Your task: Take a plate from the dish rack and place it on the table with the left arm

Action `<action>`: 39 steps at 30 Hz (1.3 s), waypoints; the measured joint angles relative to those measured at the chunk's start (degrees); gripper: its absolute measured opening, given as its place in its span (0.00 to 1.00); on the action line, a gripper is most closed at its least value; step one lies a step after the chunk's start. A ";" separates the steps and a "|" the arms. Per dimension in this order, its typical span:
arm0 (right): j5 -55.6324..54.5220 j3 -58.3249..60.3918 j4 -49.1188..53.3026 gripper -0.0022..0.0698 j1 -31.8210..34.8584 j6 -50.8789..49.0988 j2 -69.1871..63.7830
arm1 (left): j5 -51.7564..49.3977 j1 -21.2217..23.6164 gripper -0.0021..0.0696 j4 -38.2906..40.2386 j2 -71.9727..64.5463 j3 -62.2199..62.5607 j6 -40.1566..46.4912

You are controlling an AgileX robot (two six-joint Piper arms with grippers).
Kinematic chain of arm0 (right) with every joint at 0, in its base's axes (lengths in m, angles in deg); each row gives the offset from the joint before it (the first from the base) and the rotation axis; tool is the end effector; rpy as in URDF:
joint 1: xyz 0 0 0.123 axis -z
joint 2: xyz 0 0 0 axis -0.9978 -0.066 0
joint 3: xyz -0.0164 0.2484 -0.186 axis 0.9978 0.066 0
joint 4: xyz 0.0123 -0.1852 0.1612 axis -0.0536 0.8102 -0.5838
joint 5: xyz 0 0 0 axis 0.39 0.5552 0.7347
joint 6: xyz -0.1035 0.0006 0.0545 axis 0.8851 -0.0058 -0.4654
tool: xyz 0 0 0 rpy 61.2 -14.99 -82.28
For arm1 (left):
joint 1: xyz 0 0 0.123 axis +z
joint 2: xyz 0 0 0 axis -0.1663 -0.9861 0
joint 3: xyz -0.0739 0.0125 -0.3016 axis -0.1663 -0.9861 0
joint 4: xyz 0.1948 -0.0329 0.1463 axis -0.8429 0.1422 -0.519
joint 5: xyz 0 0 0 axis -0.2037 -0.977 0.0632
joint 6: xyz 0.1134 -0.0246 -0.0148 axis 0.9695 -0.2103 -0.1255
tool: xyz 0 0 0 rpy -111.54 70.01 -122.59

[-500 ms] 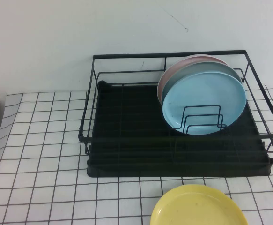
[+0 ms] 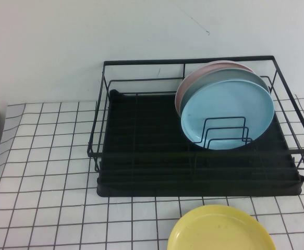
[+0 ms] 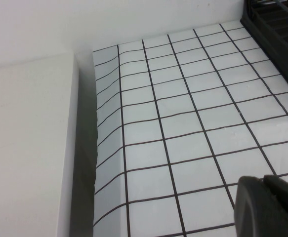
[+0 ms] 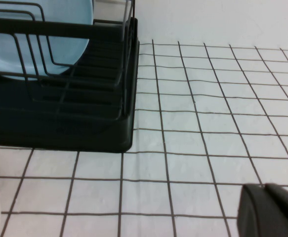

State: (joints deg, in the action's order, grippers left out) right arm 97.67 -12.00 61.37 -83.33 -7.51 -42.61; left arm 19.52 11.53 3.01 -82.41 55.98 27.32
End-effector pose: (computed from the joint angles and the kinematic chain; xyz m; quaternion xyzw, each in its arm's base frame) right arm 0.0456 0.0002 0.1681 -0.0291 0.7939 -0.0398 0.6060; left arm 0.0467 -0.0033 0.1720 0.0365 0.7874 0.0234 0.6149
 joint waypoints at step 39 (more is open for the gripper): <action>0.00 0.00 0.00 0.03 0.00 0.00 0.00 | 5.32 0.00 0.02 24.11 0.00 -0.33 0.02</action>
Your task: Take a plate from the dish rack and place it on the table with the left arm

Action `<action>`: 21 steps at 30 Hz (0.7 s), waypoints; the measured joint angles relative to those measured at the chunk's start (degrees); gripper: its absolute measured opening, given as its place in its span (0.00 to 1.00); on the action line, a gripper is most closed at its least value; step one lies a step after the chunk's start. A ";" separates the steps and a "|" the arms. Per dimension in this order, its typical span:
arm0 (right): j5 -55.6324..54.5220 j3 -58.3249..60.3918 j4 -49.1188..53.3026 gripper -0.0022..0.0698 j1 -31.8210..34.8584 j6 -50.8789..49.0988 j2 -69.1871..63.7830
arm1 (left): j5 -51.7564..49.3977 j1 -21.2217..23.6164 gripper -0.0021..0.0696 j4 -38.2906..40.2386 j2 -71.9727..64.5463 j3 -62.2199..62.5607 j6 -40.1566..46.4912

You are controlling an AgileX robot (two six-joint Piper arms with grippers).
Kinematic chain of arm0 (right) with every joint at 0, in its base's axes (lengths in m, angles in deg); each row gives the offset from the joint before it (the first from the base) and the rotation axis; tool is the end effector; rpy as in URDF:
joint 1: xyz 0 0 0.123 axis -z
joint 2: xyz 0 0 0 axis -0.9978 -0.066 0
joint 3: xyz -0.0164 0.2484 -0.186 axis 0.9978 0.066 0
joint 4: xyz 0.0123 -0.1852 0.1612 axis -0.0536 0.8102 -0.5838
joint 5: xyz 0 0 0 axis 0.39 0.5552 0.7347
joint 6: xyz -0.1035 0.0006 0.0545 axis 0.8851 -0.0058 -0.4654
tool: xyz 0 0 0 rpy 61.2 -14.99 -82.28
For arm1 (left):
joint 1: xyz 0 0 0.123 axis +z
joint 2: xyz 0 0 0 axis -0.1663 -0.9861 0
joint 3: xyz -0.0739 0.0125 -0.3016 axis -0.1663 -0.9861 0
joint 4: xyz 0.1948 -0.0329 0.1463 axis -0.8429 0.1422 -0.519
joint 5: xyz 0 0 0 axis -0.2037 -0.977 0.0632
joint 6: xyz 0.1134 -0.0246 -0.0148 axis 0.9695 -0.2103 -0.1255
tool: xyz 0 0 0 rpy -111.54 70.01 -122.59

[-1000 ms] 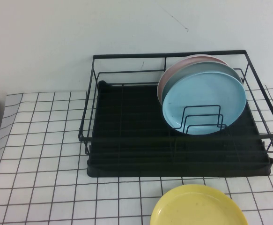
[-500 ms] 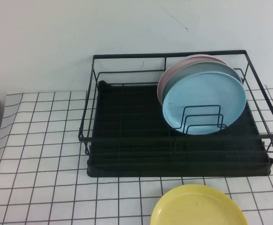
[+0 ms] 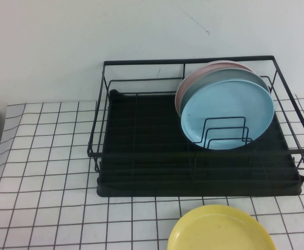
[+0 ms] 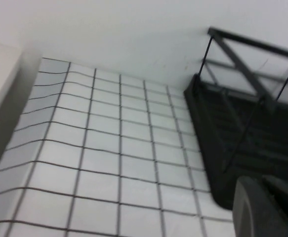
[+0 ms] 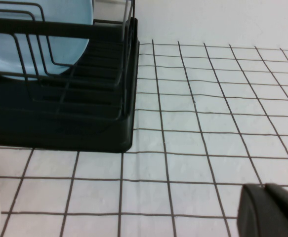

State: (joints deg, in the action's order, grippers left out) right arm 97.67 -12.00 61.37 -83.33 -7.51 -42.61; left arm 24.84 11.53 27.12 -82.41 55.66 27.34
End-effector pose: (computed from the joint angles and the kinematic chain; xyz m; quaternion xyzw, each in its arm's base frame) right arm 0.0456 0.0002 0.1681 -0.0291 0.7939 -0.0398 0.6060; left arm 0.0490 -0.0128 0.1844 -0.0917 0.7445 -0.1399 0.6463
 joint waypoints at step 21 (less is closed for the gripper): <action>0.00 0.00 0.00 0.03 0.00 0.00 0.00 | -5.91 -0.24 0.02 22.45 -13.92 10.57 5.91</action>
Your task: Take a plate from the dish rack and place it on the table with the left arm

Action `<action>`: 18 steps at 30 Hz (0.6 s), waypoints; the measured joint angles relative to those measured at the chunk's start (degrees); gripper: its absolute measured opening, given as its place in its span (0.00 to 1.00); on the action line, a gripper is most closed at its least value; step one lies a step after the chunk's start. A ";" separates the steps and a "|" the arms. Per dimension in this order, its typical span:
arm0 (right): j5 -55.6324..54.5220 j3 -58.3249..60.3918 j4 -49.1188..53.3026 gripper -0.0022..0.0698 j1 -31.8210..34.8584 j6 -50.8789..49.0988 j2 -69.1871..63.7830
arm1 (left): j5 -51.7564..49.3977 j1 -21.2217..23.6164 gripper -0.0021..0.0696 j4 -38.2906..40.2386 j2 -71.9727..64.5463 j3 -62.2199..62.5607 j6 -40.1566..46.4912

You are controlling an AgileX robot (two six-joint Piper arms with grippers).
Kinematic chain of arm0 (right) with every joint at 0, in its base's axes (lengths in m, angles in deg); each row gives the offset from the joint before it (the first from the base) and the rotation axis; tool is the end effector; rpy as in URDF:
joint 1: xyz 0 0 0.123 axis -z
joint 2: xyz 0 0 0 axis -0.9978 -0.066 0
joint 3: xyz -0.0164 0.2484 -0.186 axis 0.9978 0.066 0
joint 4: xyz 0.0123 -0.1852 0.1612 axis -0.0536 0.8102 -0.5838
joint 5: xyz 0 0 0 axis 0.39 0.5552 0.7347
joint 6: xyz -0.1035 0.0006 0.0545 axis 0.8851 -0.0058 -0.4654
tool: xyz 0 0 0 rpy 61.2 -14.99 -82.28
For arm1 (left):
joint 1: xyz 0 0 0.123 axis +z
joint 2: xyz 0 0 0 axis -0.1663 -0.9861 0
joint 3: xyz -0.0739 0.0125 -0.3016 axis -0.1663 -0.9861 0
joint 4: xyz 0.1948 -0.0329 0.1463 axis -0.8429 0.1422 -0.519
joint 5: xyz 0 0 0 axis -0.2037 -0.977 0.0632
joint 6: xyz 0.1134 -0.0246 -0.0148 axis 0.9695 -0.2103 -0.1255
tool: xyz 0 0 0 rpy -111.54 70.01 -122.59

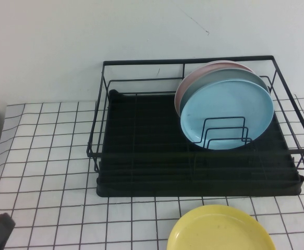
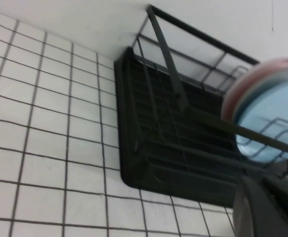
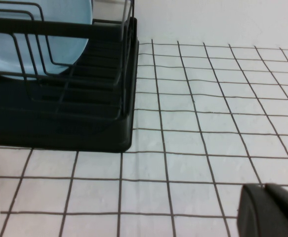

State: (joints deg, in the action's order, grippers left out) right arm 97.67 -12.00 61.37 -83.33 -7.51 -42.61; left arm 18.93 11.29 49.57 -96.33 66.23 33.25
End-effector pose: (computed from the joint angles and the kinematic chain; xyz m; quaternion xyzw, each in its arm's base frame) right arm 0.0456 0.0002 0.1681 -0.0291 0.7939 -0.0398 0.6060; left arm 0.0643 -0.0299 0.2372 -0.1505 0.7529 -0.2767 0.5778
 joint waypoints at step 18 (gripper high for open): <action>0.00 0.00 0.00 0.03 0.00 0.00 0.00 | -15.43 -9.58 0.02 25.07 -59.03 39.96 53.34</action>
State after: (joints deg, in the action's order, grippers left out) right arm 97.67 -12.00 61.37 -83.33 -7.51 -42.61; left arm 3.50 1.71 74.64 -155.35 106.19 86.59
